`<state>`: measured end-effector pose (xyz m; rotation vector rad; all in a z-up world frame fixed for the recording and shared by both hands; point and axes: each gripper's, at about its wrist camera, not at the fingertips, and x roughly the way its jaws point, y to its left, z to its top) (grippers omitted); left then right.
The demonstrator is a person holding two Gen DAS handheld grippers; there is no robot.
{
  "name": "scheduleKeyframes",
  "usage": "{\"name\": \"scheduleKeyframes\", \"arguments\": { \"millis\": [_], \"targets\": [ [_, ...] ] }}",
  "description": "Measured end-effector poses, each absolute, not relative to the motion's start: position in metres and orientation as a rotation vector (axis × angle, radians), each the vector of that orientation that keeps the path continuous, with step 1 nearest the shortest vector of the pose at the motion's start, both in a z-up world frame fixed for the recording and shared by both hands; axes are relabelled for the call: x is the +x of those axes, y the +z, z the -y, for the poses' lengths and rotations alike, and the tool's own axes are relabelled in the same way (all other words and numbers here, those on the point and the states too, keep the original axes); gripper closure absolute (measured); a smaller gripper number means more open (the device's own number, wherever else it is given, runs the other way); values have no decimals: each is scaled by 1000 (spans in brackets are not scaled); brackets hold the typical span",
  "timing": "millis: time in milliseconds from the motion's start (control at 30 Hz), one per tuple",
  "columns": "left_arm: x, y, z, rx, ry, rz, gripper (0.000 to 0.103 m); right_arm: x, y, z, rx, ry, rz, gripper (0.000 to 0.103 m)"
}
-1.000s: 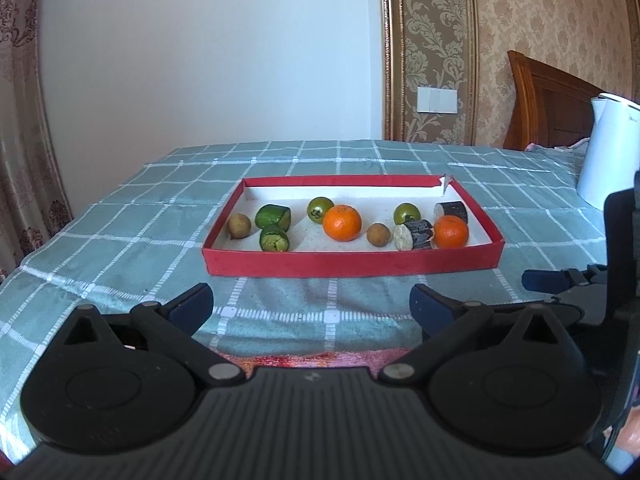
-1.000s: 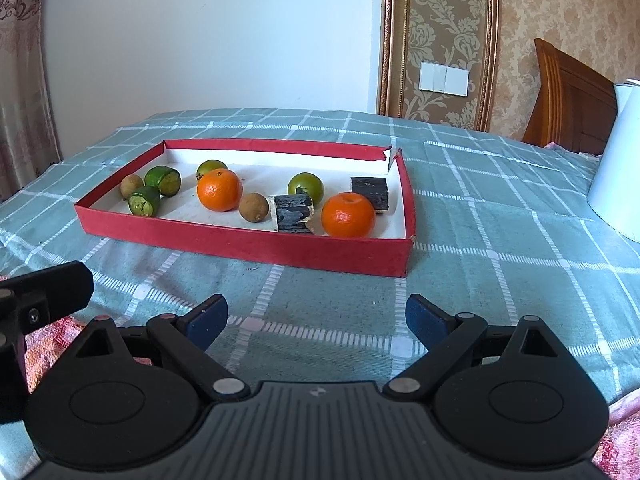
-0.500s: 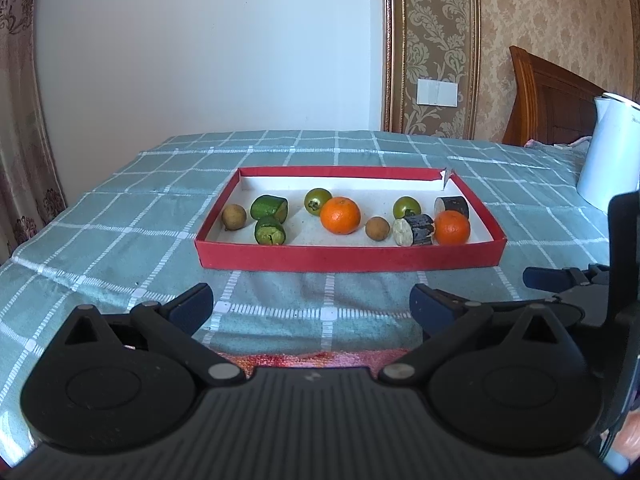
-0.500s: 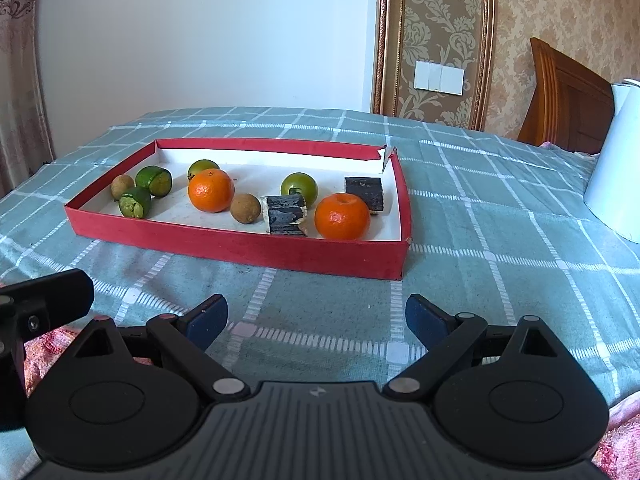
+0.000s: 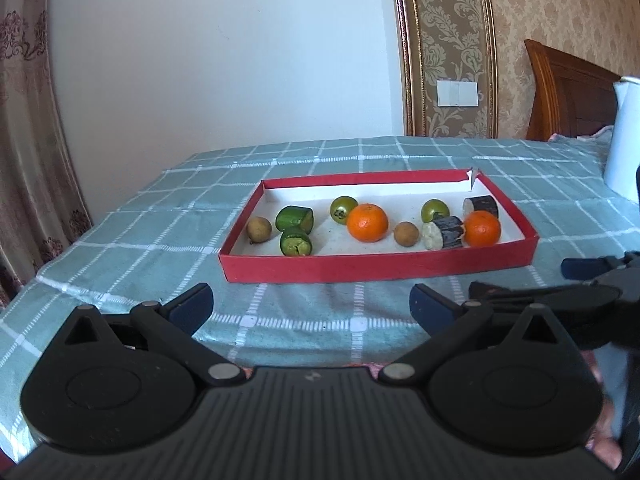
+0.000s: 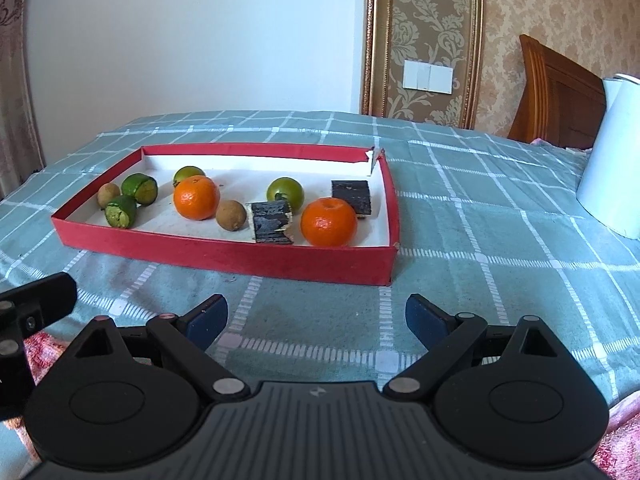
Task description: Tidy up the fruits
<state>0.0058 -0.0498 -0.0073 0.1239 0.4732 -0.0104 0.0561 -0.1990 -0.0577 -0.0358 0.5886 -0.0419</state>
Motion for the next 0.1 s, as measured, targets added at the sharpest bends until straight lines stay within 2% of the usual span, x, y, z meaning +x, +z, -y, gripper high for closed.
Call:
{"name": "scheduleKeyframes", "arguments": {
  "millis": [100],
  "targets": [
    [11, -12, 48, 135, -7, -482, 0, 60, -57, 199, -32, -48, -591, 7]
  ]
}}
